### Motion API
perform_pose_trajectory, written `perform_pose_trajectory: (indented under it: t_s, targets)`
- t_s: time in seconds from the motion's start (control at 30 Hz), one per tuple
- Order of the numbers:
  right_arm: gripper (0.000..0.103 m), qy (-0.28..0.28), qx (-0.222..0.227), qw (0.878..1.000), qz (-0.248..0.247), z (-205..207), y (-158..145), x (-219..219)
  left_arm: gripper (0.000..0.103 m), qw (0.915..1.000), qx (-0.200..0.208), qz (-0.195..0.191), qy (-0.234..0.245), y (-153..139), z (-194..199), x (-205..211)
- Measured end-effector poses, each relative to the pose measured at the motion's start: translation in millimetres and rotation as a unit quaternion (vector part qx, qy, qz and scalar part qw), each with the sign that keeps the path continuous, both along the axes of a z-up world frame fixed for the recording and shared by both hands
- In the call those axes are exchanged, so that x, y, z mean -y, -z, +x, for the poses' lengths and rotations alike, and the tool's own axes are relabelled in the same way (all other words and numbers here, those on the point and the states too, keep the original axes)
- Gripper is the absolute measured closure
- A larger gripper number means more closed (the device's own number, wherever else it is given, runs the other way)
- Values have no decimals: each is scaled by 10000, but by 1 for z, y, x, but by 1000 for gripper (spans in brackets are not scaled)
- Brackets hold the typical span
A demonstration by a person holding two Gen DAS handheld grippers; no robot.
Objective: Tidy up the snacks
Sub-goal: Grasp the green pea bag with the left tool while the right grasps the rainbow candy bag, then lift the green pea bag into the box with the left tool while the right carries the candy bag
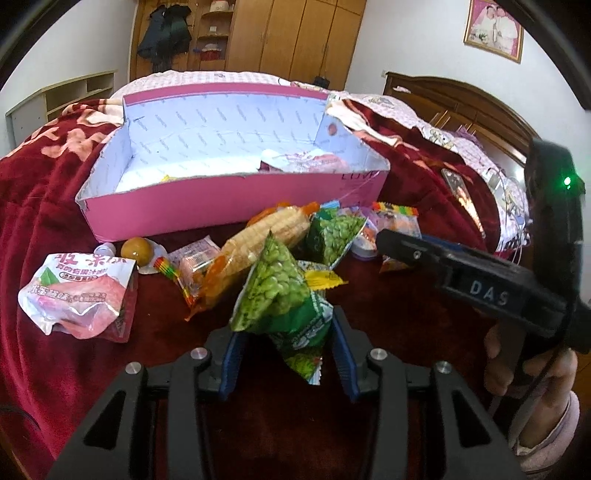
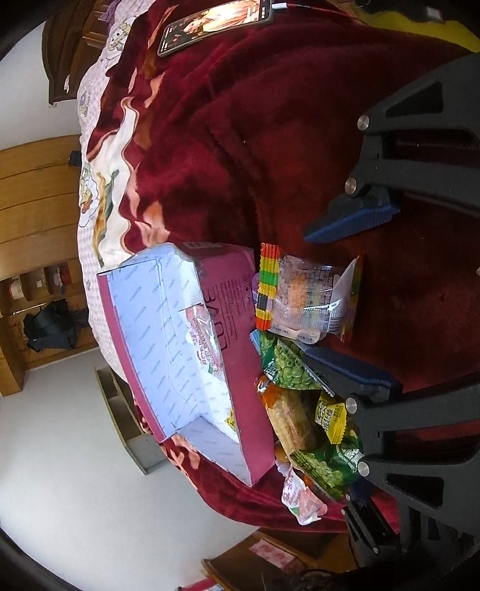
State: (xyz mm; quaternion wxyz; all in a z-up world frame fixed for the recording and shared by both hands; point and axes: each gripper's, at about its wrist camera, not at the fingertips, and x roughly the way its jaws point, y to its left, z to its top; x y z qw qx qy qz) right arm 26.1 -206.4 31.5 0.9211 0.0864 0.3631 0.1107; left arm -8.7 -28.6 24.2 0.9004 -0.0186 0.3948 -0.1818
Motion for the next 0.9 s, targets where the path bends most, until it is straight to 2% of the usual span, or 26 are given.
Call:
perform_pose_trajectory:
  t_s: [0.2, 0.53, 0.7, 0.8, 0.9]
  targets:
    - [51, -8, -18, 10000, -22, 0, 4, -2, 57, 9998, 6, -220, -21, -2, 0, -7]
    - [51, -2, -28, 10000, 29, 0, 4, -1, 56, 9990, 299, -318, 62, -12, -11, -8]
    - [52, -3, -15, 10000, 16, 0, 4, -2, 57, 9994, 240, -261, 37, -9, -5, -5]
    - [60, -28, -5, 10000, 34, -1, 4, -3, 59, 9990, 209, -385, 25, -7, -4, -9]
    - [62, -27, -6, 10000, 62, -1, 4, -2, 61, 9988, 282, -391, 60, -9, -7, -9]
